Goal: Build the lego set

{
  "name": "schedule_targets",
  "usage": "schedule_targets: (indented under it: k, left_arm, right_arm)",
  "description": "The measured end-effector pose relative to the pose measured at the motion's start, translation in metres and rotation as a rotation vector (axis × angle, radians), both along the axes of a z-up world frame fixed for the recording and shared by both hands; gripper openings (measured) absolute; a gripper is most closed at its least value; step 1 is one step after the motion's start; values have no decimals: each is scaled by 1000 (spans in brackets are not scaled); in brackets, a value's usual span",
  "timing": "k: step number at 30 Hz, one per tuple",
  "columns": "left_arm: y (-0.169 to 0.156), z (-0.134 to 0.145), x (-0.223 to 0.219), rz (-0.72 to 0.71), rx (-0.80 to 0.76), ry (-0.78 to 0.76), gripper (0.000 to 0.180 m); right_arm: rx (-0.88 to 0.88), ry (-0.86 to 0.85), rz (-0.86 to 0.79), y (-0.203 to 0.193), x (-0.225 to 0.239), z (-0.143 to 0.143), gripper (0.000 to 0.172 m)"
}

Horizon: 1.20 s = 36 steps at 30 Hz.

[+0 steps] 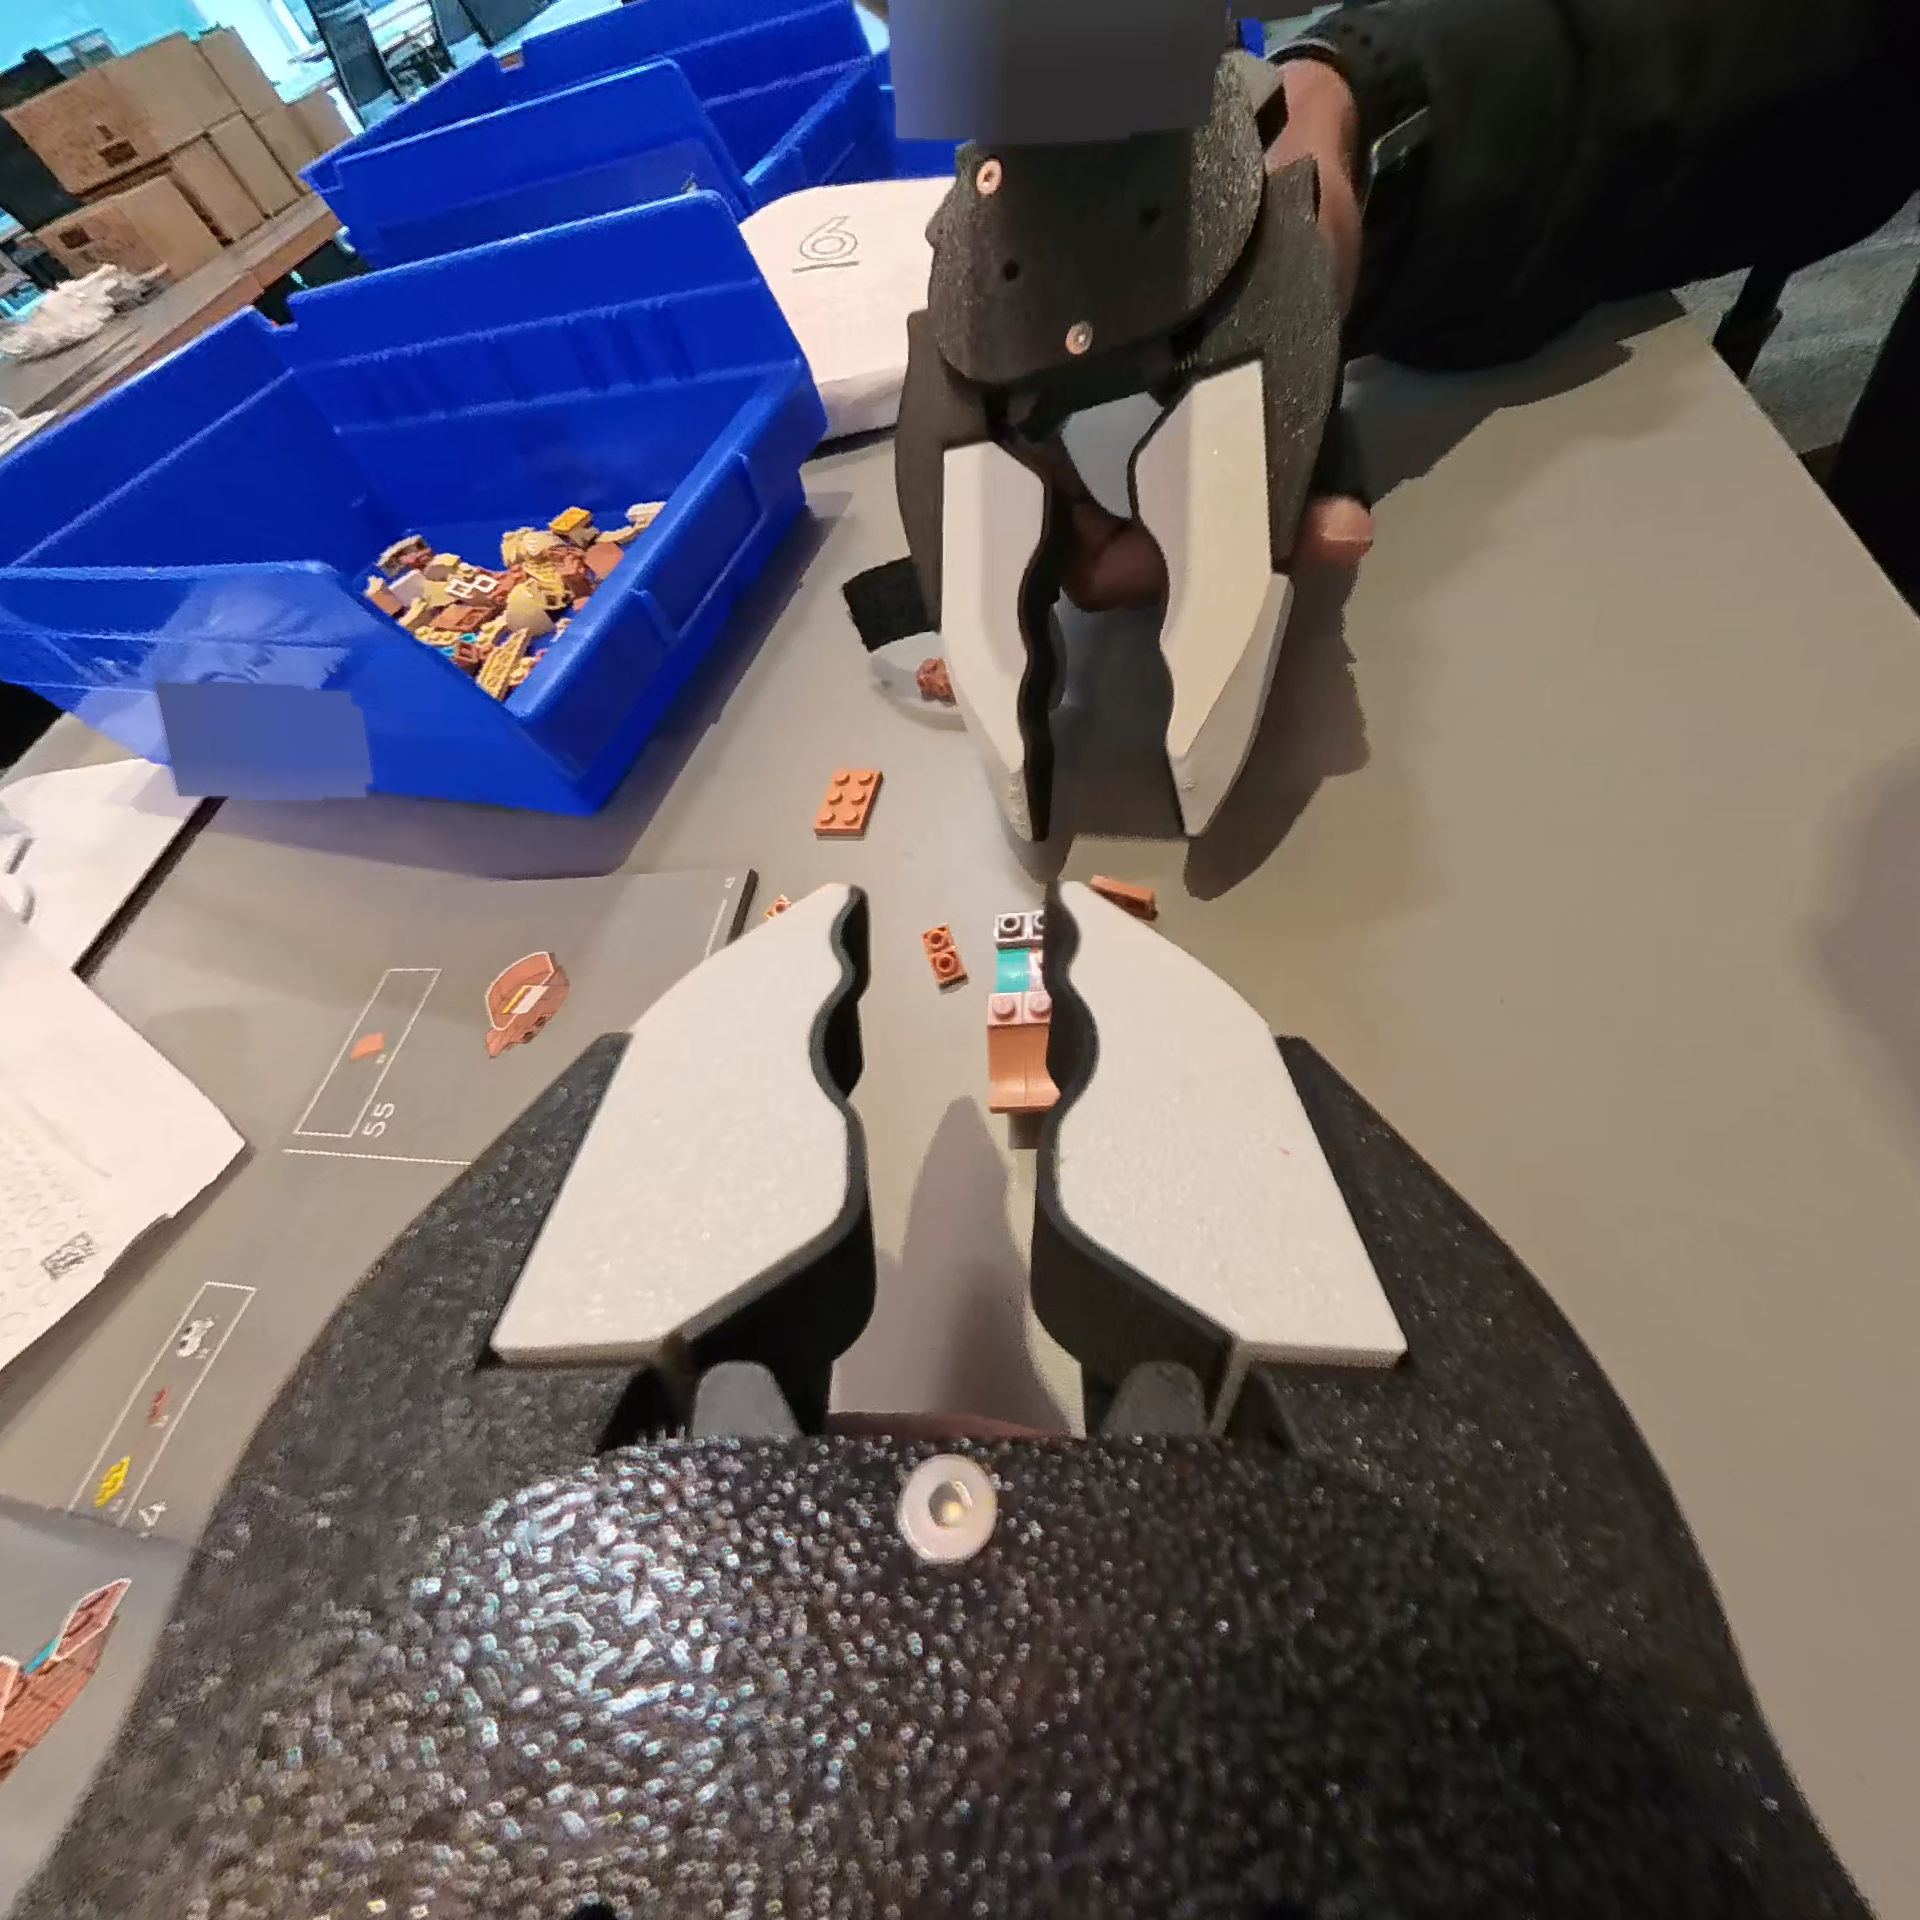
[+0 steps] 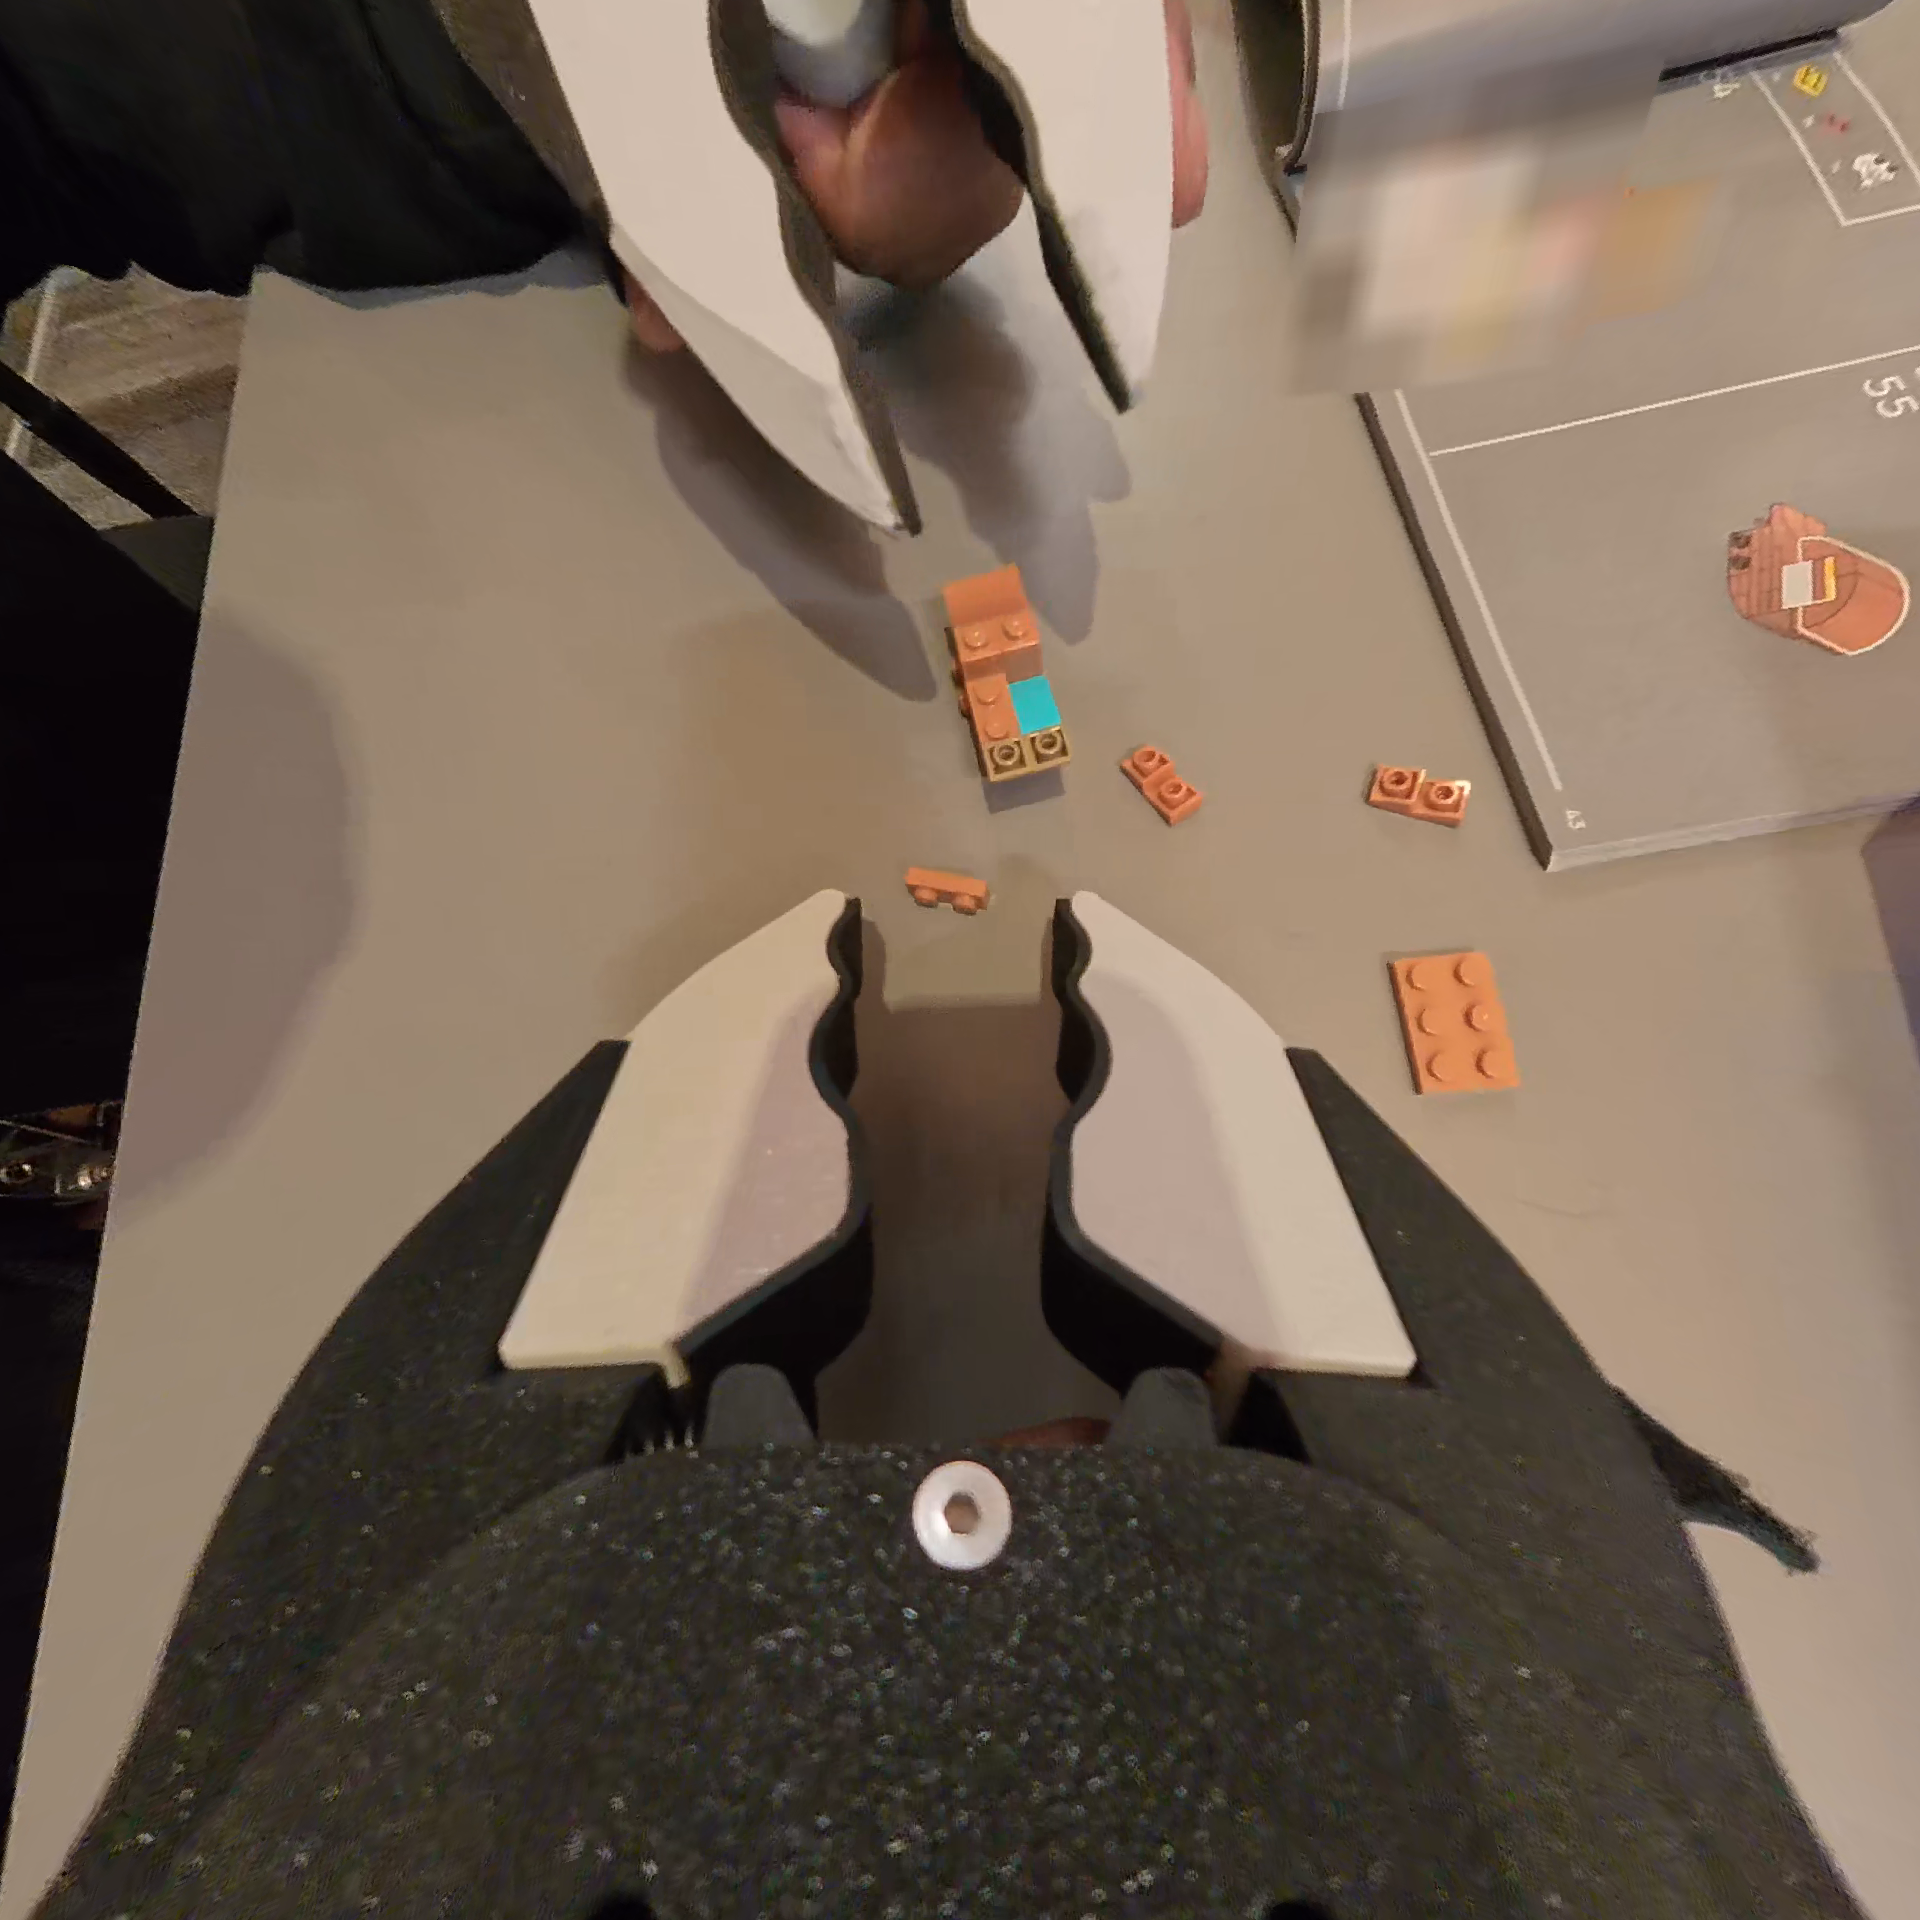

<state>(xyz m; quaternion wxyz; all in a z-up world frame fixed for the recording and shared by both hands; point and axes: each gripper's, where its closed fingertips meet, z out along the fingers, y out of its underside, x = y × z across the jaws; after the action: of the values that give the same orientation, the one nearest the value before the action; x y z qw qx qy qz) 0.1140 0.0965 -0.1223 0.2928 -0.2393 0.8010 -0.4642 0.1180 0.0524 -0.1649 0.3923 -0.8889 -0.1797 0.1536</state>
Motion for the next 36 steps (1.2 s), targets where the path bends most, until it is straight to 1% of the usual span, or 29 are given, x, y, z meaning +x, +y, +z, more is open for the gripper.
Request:
schedule_targets:
  k: [3, 5, 10, 13, 17, 24, 27, 29, 30, 32, 33, 34, 36]
  left_arm:
    - [-2, -2, -1, -6, 20, 5, 31]
    - [-2, -3, -1, -3, 33, 5, 30]
    - [-1, -3, 0, 4, 42, 4, 30]
    - [0, -4, 0, 2, 53, 10, 30]
    - [-1, -7, 0, 1, 68, 13, 30]
    - [-2, -10, -1, -6, 86, 26, 30]
    - [14, -7, 1, 57, 144, 45, 27]
    - [31, 2, -1, 113, 153, 106, 24]
    - [38, 4, -6, 128, 146, 180, 24]
    - [50, -1, -19, 173, 116, 348, 24]
    - [56, -4, -21, 195, 131, 371, 24]
    - [60, -5, -21, 212, 153, 352, 24]
    - [60, -6, -20, 214, 158, 347, 24]
  right_arm:
    - [-26, -40, -48, 3, 1, -5, 29]
    - [-39, -3, -42, 2, -8, -3, 26]
    - [-36, -75, -116, 7, -2, -7, 28]
    - [-39, -115, -117, 7, -2, -9, 29]
    - [-46, -191, -109, 7, -2, -12, 25]
    - [-41, -225, -115, 8, -1, -13, 23]
    - [-38, -233, -109, 8, -2, -14, 17]
    - [-39, -236, -109, 7, -2, -14, 16]
    - [-39, -237, -109, 7, -2, -14, 16]
    - [-43, -233, -109, 7, -2, -14, 16]
    - [-44, -233, -108, 7, -2, -14, 16]
    - [-44, -235, -106, 7, -2, -14, 16]
    - [-47, -237, -105, 7, -2, -14, 16]
